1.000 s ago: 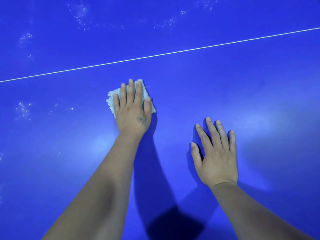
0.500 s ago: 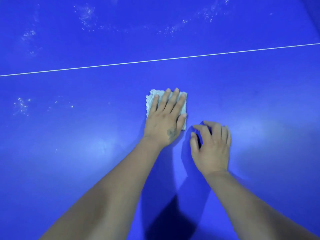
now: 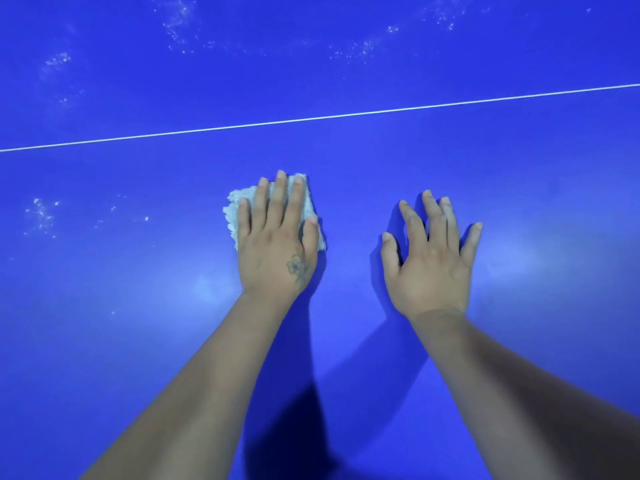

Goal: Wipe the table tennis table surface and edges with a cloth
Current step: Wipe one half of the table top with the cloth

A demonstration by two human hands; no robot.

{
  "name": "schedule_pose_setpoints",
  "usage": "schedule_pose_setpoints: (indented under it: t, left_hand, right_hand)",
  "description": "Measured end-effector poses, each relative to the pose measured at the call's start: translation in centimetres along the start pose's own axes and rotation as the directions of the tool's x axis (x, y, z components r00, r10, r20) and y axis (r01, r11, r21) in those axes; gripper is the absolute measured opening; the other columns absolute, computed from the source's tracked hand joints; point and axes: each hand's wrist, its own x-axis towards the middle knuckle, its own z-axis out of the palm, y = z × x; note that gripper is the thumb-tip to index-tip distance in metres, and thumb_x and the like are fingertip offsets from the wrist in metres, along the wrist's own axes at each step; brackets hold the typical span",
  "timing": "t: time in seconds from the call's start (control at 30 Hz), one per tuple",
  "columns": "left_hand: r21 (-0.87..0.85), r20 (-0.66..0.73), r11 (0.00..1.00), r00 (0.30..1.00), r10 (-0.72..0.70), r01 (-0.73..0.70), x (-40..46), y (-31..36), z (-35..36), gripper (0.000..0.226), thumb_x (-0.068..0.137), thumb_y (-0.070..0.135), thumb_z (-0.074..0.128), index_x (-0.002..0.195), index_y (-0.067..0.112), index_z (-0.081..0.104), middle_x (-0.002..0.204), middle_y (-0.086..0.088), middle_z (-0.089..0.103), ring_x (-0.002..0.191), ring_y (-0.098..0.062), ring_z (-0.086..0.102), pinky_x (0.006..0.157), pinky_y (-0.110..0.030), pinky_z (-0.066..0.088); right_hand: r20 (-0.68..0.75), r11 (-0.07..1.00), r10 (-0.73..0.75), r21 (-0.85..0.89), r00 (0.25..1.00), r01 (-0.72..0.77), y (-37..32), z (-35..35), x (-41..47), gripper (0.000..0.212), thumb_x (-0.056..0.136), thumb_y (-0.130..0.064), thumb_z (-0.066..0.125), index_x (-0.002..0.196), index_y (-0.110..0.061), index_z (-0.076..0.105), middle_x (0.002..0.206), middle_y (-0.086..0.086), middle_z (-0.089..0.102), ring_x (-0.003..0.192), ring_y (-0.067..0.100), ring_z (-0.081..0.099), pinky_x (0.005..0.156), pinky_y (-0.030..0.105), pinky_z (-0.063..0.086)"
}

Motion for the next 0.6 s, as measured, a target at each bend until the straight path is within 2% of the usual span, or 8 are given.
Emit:
schedule_pose_setpoints:
  t: [0.07,0.13,0.23,0.3,0.37,0.47,0.6]
  left_hand:
    - [-0.005,-0.028,0.989,0.988,-0.149,0.149,2.0,1.8,0.6,0.064,0.112,0.046,0.024,0.171,0.023,0.023,0.178,-0.003,0.022,0.165,-0.028,0.015,0.132,-0.056,0.013]
    - [-0.032,-0.053,0.97,0.969,-0.242,0.24,4.1,3.5,1.0,0.065,0.111,0.046,0.025,0.171,0.02,0.025,0.177,-0.006,0.023,0.165,-0.032,0.017,0.132,-0.058,0.012]
    - [-0.067,-0.066,0.95,0.949,-0.309,0.305,6.9,5.7,1.7,0.069,0.109,0.048,0.022,0.171,0.017,0.024,0.178,-0.009,0.022,0.165,-0.035,0.014,0.132,-0.06,0.009]
    - [-0.089,-0.063,0.951,0.951,-0.303,0.297,8.1,7.4,2.0,0.07,0.108,0.048,0.02,0.171,0.017,0.021,0.179,-0.009,0.018,0.166,-0.034,0.011,0.132,-0.059,0.006]
    - [-0.089,-0.036,0.976,0.979,-0.202,0.198,8.6,8.7,2.2,0.07,0.109,0.048,0.019,0.172,0.018,0.016,0.18,-0.007,0.013,0.166,-0.033,0.006,0.132,-0.058,0.004]
    - [-0.08,-0.021,0.992,0.996,0.091,-0.093,7.9,9.2,2.5,0.067,0.112,0.048,0.02,0.172,0.019,0.018,0.179,-0.006,0.016,0.166,-0.031,0.009,0.132,-0.057,0.006]
    - [-0.056,0.02,0.908,0.909,0.417,-0.416,5.5,6.4,1.5,0.063,0.115,0.047,0.021,0.172,0.021,0.02,0.179,-0.001,0.018,0.167,-0.026,0.011,0.132,-0.055,0.013]
  right_hand:
    - [0.001,1.0,0.001,-0.014,1.0,-0.001,0.0,0.0,0.0,0.06,0.108,-0.054,0.03,0.16,-0.026,0.041,0.173,0.002,0.026,0.163,0.026,0.016,0.126,0.067,0.012]
    - [0.005,1.0,0.002,-0.02,1.0,-0.002,0.1,0.0,0.1,0.06,0.108,-0.054,0.029,0.16,-0.027,0.041,0.173,0.002,0.026,0.163,0.026,0.016,0.126,0.067,0.013]
    - [0.015,1.0,0.008,-0.021,1.0,-0.008,0.1,0.0,0.2,0.06,0.107,-0.055,0.029,0.16,-0.027,0.042,0.173,0.001,0.026,0.163,0.025,0.015,0.126,0.067,0.013]
    - [0.013,1.0,0.01,-0.015,1.0,-0.01,0.1,0.1,0.2,0.06,0.107,-0.054,0.031,0.159,-0.028,0.043,0.173,0.001,0.026,0.163,0.025,0.015,0.126,0.066,0.012]
    - [0.005,1.0,0.01,-0.009,1.0,-0.01,0.1,0.1,0.2,0.059,0.108,-0.054,0.032,0.159,-0.027,0.044,0.173,0.001,0.027,0.163,0.025,0.016,0.126,0.066,0.012]
    - [-0.004,1.0,0.008,-0.009,1.0,-0.008,0.1,0.1,0.2,0.058,0.107,-0.052,0.035,0.158,-0.027,0.047,0.172,0.002,0.029,0.162,0.026,0.018,0.125,0.066,0.013]
    - [-0.014,1.0,0.001,-0.006,1.0,-0.001,0.0,0.0,0.2,0.058,0.107,-0.051,0.035,0.157,-0.025,0.048,0.171,0.003,0.03,0.161,0.027,0.021,0.125,0.066,0.015]
